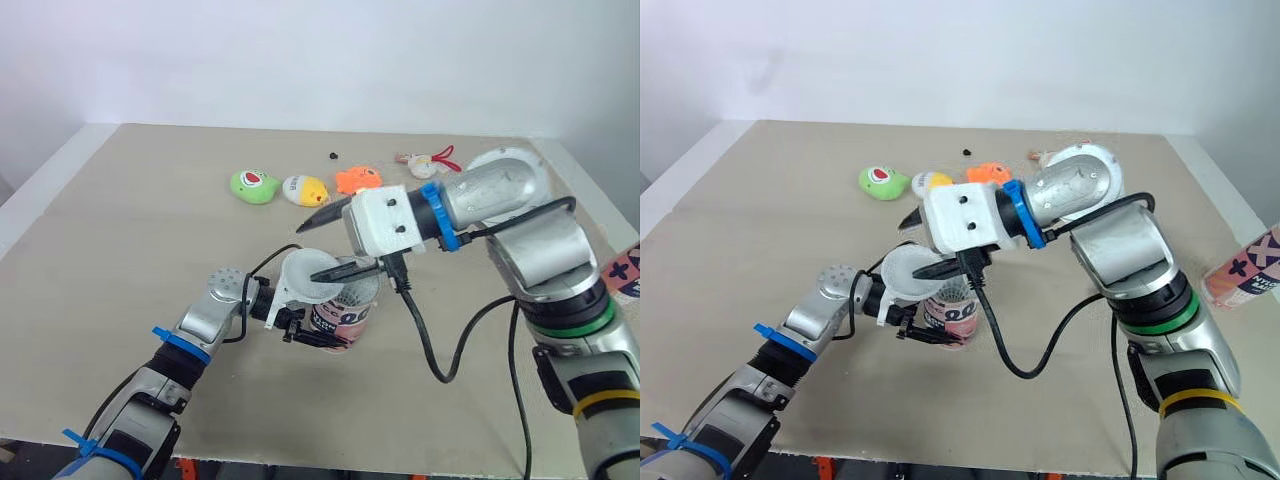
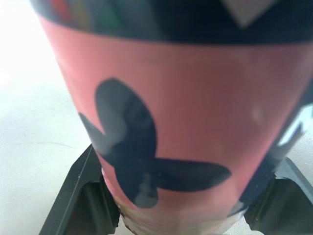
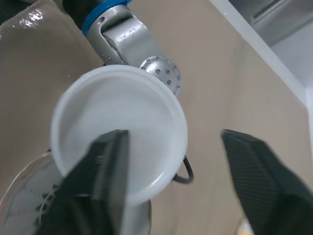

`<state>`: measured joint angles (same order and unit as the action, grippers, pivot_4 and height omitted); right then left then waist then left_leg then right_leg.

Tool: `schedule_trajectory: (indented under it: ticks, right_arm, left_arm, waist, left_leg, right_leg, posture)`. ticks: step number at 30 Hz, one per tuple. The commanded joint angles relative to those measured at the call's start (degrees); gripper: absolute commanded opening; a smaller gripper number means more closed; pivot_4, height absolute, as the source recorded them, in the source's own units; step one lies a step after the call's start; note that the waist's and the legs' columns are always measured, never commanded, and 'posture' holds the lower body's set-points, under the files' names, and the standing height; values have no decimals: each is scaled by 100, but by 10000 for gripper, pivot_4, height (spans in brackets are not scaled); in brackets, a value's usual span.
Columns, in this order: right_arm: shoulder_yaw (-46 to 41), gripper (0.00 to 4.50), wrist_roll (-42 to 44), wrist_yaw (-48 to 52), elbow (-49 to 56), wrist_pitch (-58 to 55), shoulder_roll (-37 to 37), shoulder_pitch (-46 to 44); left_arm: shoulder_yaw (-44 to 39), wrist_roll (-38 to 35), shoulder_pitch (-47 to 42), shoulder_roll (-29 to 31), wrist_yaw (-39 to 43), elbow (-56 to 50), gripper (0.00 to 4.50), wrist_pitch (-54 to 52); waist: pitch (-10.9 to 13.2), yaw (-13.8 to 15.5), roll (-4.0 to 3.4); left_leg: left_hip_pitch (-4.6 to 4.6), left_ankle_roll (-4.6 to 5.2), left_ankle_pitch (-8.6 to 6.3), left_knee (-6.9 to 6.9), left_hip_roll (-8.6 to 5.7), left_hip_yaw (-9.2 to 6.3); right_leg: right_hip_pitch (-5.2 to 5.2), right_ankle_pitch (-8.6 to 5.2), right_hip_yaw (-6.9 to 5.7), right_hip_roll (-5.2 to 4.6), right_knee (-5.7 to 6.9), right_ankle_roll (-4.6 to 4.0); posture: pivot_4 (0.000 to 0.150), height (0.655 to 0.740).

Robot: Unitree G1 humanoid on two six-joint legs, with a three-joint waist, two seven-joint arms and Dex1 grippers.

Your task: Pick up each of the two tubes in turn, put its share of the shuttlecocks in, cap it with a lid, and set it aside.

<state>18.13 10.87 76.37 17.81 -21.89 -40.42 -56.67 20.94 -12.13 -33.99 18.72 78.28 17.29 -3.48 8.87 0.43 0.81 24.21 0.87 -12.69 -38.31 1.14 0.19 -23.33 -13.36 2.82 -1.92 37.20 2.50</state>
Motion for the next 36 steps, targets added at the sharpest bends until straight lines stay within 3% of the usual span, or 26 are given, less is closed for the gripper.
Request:
schedule_trajectory:
  ticks: [1, 18, 26, 36]
  right_arm:
    - [-256, 44423, -41, 95, -209, 166, -212, -332]
    - [-74, 44423, -136, 675, -175, 507, -825, -138]
    - [55, 44423, -599, 918, -926, 1139, -973, -497]
    - [-300, 44423, 40, 1356, -1320, 603, -912, -1060]
  left_arm:
    - [225, 211, 101, 71, 93, 177, 25754, -169]
    - [146, 220, 94, 118, 34, 173, 25754, -183]
    - [156, 213, 154, 115, 36, 147, 25754, -216]
    - [137, 216, 181, 98, 35, 162, 25754, -236]
  waist:
    - [0, -3, 0]
    - [1, -11, 1]
    - [1, -12, 2]
    - [2, -10, -1]
  left_leg:
    - [0, 0, 0, 0, 0, 0]
    - [-1, 0, 0, 7, 4, 3]
    - [-11, 0, 0, 3, 7, 11]
    - [-10, 0, 0, 10, 25, 25]
  right_leg:
    - [0, 0, 0, 1, 0, 0]
    - [-4, -6, 4, 3, -2, -7]
    - [-1, -13, 2, 4, -2, 13]
    - [-10, 2, 7, 5, -2, -20]
  posture:
    - [1500, 7400]
    - [1500, 7400]
    - [1500, 7400]
    - [1500, 7400]
